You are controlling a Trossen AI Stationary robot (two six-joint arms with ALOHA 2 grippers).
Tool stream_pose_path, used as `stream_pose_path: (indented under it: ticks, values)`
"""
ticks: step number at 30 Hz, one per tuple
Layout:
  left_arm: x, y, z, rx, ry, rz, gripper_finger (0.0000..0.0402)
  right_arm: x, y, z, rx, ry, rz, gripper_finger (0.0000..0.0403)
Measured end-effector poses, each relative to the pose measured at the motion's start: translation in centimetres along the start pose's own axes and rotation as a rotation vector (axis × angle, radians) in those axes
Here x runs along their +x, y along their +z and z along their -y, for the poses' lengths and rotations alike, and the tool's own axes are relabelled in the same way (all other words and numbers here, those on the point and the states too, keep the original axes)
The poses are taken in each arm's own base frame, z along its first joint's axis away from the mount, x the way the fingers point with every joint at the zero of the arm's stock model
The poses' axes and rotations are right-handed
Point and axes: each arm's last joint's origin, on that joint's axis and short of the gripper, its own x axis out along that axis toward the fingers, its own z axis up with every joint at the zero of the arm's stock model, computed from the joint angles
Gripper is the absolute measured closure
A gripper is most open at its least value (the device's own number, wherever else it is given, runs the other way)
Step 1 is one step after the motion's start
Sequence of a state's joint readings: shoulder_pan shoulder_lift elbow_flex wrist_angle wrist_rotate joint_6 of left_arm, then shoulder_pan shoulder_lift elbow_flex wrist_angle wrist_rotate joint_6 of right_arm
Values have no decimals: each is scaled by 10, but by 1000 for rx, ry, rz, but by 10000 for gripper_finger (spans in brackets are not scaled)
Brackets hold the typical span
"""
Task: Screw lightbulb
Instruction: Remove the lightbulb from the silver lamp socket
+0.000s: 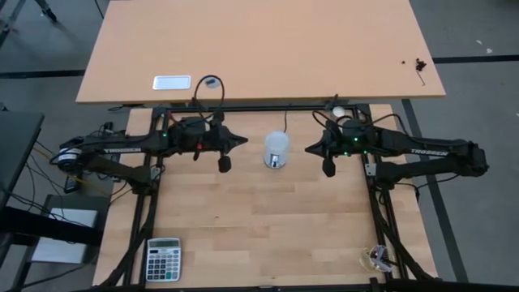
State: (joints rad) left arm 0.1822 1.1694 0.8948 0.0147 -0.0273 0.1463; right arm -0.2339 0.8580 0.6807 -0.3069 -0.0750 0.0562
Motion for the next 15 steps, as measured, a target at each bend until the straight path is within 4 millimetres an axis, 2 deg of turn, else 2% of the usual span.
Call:
stream_pose_path:
  ticks: [15]
  values:
    - [-43, 16, 1, 2, -12, 61, 402, -32, 1, -9, -30, 22, 82, 398]
